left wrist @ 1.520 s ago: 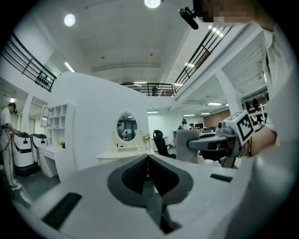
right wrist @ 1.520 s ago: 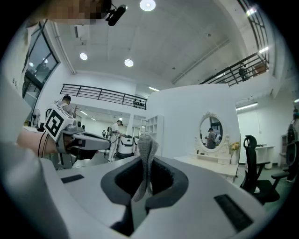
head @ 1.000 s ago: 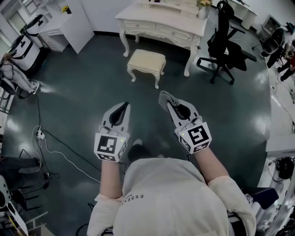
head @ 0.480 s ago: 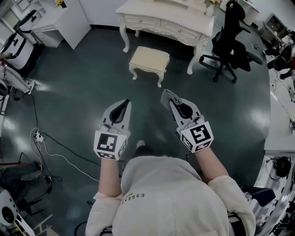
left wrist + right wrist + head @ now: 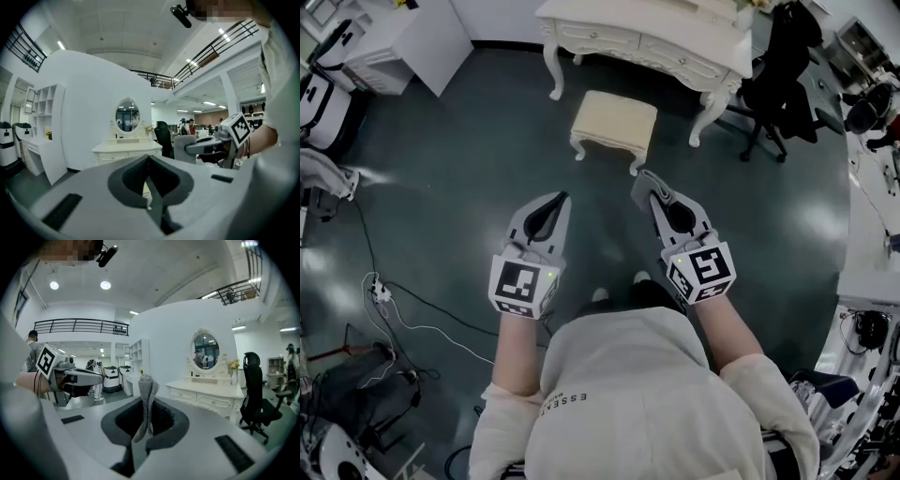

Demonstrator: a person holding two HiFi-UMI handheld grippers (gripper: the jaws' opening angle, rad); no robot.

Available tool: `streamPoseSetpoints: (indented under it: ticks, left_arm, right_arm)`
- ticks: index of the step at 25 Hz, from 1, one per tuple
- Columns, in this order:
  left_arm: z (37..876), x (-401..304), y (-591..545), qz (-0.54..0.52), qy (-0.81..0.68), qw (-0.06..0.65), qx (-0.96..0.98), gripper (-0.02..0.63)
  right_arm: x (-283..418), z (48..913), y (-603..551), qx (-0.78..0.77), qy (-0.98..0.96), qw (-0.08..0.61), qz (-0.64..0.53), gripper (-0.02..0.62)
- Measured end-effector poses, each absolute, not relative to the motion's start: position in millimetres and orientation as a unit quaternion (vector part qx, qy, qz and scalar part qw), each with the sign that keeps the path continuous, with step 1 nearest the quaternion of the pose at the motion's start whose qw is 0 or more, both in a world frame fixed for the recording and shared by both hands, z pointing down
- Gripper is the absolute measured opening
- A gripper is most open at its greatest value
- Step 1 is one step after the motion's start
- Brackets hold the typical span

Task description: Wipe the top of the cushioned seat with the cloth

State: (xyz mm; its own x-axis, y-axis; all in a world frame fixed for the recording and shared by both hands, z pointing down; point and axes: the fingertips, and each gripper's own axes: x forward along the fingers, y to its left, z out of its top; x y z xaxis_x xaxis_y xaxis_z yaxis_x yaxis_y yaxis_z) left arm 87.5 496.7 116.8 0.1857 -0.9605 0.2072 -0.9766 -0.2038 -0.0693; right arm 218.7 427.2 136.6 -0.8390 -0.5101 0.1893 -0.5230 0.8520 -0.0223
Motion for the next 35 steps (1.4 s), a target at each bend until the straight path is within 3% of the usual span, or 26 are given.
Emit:
streamPoseSetpoints:
  ticks: [10,20,30,35]
  left_arm:
    - [150,26,420,0.109,-0.657,0.070,0.743,0.003]
    - [135,-20,263,0.099,-0.685,0.056,0.719,0.003]
    - [154,-47,121,0.089,-0.678,0.065,0.727,0.003]
    - [169,-70,64,0.086,-0.648,0.062,0.755,0.003]
  right_arm:
    - [154,164,327,0.250,-0.963,0.091,0.052,0.029]
    - [108,164,163,0.219,-0.971,0.092,0.035,0.029]
    - [82,187,34,0.217,-0.968,0.115,0.061,0.029]
    - [59,212,-4,0.222,-0.960,0.162,0.049,0.029]
